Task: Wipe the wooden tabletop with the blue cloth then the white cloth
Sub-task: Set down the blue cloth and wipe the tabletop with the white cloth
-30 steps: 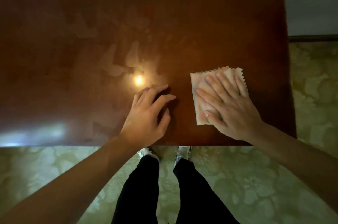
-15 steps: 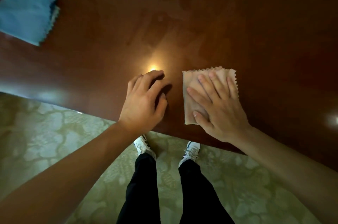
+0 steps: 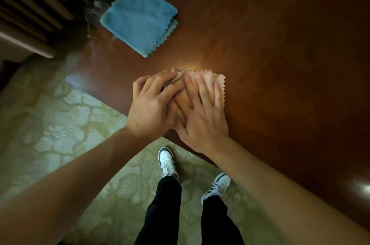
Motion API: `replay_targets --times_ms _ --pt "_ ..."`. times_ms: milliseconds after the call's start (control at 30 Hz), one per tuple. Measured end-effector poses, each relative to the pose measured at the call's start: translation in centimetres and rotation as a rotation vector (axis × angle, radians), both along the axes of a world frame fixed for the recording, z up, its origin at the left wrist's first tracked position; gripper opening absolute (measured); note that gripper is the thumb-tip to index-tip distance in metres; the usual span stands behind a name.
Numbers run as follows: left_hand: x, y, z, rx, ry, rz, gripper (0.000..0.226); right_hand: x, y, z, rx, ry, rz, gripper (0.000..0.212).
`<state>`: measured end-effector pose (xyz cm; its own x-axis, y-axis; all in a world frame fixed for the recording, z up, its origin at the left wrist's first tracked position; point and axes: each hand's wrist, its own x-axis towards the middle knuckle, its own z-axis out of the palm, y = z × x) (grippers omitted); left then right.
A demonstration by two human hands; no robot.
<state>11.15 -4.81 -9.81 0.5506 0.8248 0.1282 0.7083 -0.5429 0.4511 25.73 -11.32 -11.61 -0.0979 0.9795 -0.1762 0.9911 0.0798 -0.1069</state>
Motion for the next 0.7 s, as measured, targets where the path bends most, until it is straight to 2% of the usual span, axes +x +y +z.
replay_targets --times_ms 133,267,433,533,633,700 --pt "-3.6 3.0 -0.1 0.068 0.080 0.067 0.032 -3.7 3.9 -0.2 -0.002 0.025 0.009 0.064" --pt "-4.5 3.6 -0.2 0.091 0.151 0.035 0.033 -4.1 4.7 -0.4 0.018 0.041 0.007 0.065" --pt "-3.4 2.4 0.4 0.041 0.221 0.018 0.040 -3.9 3.4 0.0 0.066 0.082 -0.023 0.063" --pt "-2.6 1.8 1.2 0.013 0.262 -0.107 0.042 -3.2 1.0 -0.1 0.030 0.065 -0.060 0.068" --pt "-2.0 3.4 2.0 -0.013 0.225 -0.170 0.040 -1.9 -1.1 -0.1 0.007 0.055 -0.082 0.069" --pt "-1.6 5.6 2.4 -0.041 0.197 -0.116 0.044 -1.5 -1.7 0.0 0.007 0.059 -0.082 0.065"
